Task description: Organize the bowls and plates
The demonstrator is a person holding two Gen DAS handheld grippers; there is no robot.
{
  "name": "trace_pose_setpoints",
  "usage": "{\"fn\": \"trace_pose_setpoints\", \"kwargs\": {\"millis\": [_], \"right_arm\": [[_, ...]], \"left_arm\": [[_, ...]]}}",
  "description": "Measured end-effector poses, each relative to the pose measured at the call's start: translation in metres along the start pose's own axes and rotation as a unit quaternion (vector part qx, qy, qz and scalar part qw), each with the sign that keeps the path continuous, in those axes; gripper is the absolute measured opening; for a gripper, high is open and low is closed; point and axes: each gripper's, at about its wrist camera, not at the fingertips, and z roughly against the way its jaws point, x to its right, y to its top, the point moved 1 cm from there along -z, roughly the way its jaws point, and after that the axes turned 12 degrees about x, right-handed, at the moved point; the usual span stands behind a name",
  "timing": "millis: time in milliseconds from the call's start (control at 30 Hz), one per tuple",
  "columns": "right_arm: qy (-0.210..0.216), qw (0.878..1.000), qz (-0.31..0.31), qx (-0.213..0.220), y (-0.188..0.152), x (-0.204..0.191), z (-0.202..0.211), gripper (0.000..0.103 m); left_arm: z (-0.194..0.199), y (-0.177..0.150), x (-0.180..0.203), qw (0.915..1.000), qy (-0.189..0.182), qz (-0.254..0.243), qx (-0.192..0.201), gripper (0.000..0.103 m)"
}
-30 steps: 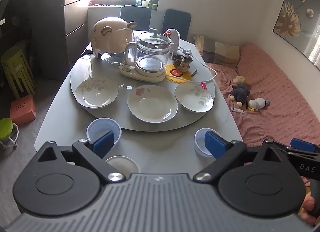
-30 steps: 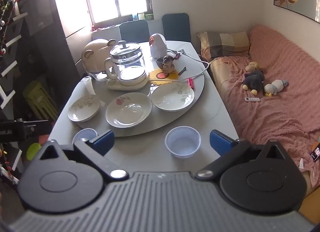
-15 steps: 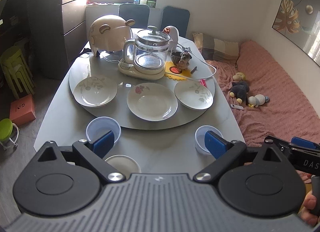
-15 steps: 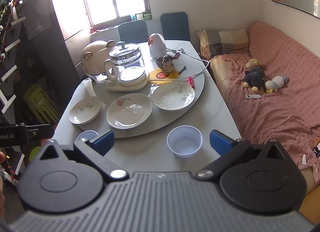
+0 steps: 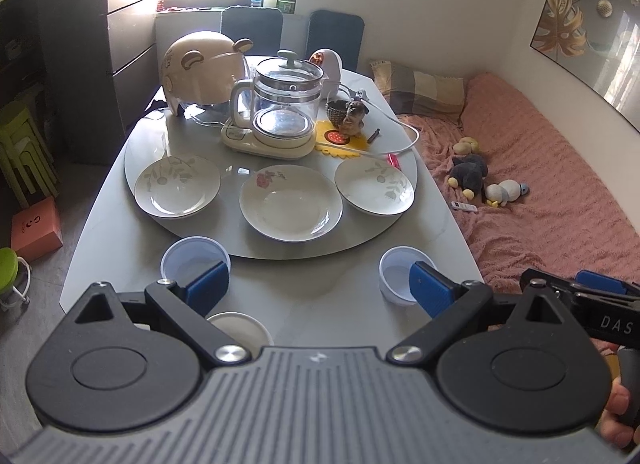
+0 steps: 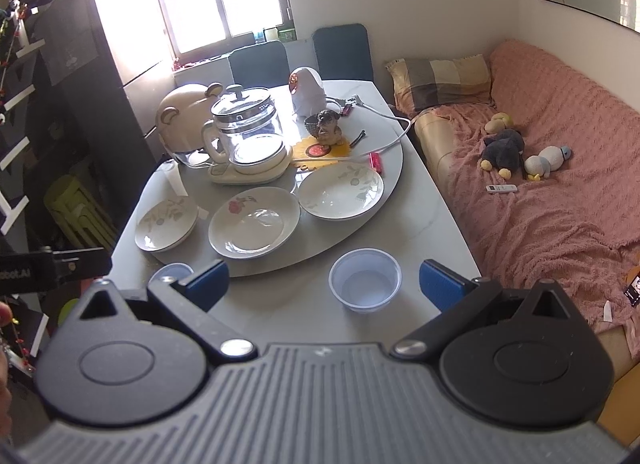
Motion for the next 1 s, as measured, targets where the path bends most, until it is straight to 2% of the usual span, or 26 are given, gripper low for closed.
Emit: {"fn": "trace_pose_setpoints", "kwargs": {"millis": [1000], "right_arm": [[0.017, 1.000, 0.003, -0.002, -0.0014, 0.0047, -0.0018, 0.103]], "left_arm": [[0.0033, -0.0024, 0.0070, 1.0000, -0.002, 0.003, -0.001, 0.099]]}}
